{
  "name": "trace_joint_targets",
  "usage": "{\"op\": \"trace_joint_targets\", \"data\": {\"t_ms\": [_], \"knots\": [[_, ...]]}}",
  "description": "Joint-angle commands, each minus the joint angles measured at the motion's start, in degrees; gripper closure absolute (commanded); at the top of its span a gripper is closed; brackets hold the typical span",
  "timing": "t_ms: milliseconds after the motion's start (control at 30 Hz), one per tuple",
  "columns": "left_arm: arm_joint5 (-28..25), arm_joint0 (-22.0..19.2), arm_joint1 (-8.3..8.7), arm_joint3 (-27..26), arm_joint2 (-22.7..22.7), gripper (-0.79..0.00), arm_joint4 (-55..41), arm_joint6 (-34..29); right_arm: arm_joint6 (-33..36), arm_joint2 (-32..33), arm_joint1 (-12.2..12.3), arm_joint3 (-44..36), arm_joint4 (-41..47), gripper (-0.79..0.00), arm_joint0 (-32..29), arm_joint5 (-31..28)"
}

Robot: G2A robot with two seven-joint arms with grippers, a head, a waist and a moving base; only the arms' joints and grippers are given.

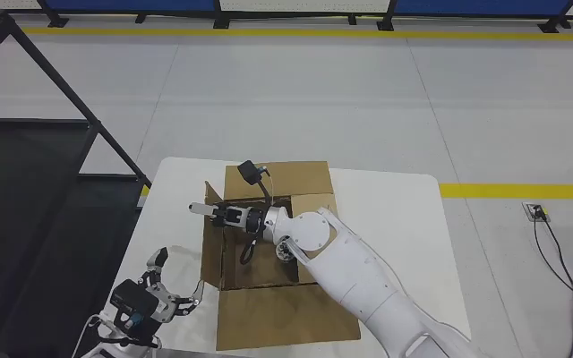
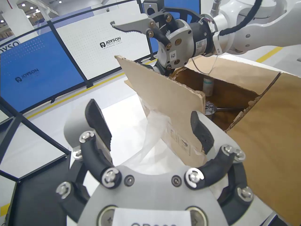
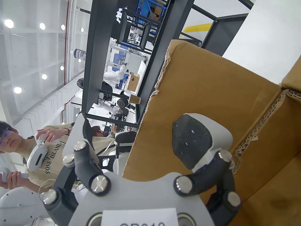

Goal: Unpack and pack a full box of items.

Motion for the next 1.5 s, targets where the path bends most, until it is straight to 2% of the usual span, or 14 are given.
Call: {"op": "trace_joint_targets", "data": {"t_ms": [0,400,567,700,833,1133,1267,1467], "knots": [[-0.41,0.57,0.02,-0.01,-0.33,-0.785,-0.34,0.18,0.06,0.1,-0.18,0.46,-0.07,-0.785,0.17,-0.2],[-1.82,3.73,0.14,-1.36,-1.26,-0.785,0.35,3.02,0.66,0.67,-1.32,2.65,-0.12,-0.785,1.29,-0.69],[-1.65,0.76,0.07,0.43,0.16,-0.785,-0.44,0.26,0.93,0.94,-1.78,3.66,-0.1,-0.785,1.79,-0.84],[1.84,-2.75,-0.18,2.56,2.34,-0.785,0.85,-3.16,1.24,1.36,-2.0,4.38,-0.12,-0.785,2.12,-1.27],[2.49,-5.47,-0.27,4.67,3.19,-0.785,0.69,-4.45,2.26,2.28,-1.85,4.87,-0.03,-0.785,2.22,-2.28],[1.73,-8.34,-0.02,7.21,0.58,-0.785,-1.23,-6.46,5.53,6.43,0.02,3.94,-0.29,-0.785,1.72,-5.13],[0.45,-10.24,0.16,9.29,-1.11,-0.785,-3.73,-7.74,6.51,8.95,1.41,2.68,-1.12,-0.785,0.69,-5.95],[-0.38,-12.74,0.27,11.77,-1.33,-0.785,-4.98,-9.05,10.56,13.54,4.03,0.34,-2.23,-0.785,-0.85,-5.63]]}}
